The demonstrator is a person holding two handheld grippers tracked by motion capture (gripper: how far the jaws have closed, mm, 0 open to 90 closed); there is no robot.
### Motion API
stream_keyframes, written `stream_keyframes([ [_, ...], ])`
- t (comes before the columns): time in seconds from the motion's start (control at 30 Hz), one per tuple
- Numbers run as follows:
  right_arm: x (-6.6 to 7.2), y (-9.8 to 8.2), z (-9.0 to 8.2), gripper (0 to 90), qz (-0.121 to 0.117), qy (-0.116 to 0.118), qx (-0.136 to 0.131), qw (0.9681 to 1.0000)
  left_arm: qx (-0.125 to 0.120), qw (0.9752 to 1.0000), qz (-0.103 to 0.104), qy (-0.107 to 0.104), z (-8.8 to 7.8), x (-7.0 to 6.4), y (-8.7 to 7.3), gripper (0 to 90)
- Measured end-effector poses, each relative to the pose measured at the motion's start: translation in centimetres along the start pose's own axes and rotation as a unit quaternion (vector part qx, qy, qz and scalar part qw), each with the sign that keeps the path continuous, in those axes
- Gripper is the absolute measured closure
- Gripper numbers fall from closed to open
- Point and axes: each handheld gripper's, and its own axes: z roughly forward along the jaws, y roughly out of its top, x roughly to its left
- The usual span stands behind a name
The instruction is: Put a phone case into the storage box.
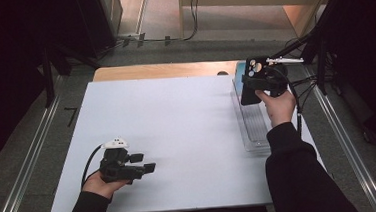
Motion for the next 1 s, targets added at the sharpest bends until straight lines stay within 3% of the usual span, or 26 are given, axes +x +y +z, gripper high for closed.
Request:
stream_keyframes([
  [0.13,-0.2,-0.1,1.3,12.2,-0.002,-0.012,0.009,0.9999,0.001,1.0,-0.002,0.001,-0.1,0.1,0.0,31.6],
  [0.23,0.1,-0.1,2.0,12.3,-0.022,-0.029,0.012,0.9993,0.001,1.0,-0.001,0.001,0.0,0.1,0.0,31.5],
  [0.43,-0.1,0.0,3.7,12.2,-0.005,-0.033,0.022,0.9992,0.002,1.0,-0.002,0.001,0.0,0.1,0.0,31.6],
  [0.63,0.2,0.2,4.9,12.2,-0.02,-0.046,0.022,0.9985,0.005,1.0,0.001,-0.001,0.1,0.1,0.0,31.6],
  [0.83,0.2,0.1,6.0,12.1,-0.015,-0.052,0.034,0.998,0.005,1.0,0.001,-0.002,0.1,0.1,0.0,31.6],
  [1.0,0.1,-0.4,6.8,11.8,-0.025,-0.061,0.047,0.9967,0.004,1.0,0.001,-0.002,0.1,0.1,0.0,31.6],
])
